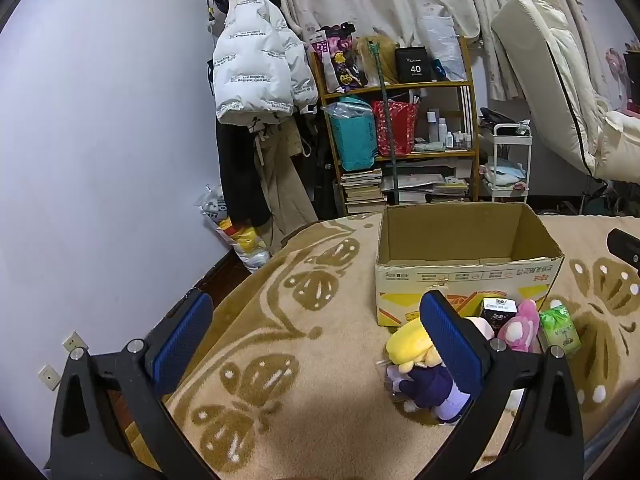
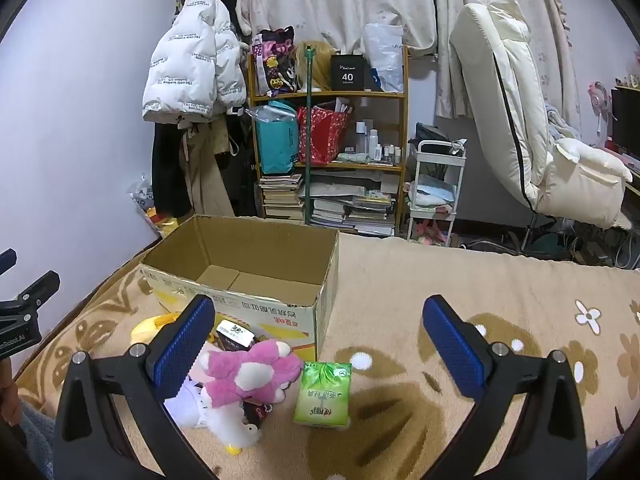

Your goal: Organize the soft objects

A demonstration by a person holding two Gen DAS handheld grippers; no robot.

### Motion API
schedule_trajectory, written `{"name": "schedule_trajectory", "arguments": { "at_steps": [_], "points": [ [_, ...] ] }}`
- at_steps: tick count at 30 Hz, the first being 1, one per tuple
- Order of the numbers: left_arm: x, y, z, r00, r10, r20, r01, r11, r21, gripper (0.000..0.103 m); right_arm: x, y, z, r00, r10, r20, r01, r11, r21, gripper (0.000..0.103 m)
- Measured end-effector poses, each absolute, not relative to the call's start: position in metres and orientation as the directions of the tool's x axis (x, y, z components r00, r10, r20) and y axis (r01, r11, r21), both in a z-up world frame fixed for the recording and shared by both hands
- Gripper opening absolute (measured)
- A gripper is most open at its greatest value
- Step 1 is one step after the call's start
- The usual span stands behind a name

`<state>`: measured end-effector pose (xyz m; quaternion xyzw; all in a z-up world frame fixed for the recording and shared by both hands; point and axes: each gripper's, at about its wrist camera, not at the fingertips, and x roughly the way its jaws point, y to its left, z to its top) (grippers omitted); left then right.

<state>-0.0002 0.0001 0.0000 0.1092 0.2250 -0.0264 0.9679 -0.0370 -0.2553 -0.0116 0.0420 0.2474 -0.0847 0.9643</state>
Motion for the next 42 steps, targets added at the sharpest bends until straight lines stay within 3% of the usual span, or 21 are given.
{"name": "schedule_trajectory", "arguments": {
  "at_steps": [42],
  "points": [
    [-0.0021, -0.0032, -0.0011, 0.895, 0.0, -0.445, 0.107, 0.971, 0.215, 0.102, -0.0364, -0.255, -0.0137, 0.86, -0.142, -0.49, 0.184, 0.982, 0.038, 0.103]
  ]
}}
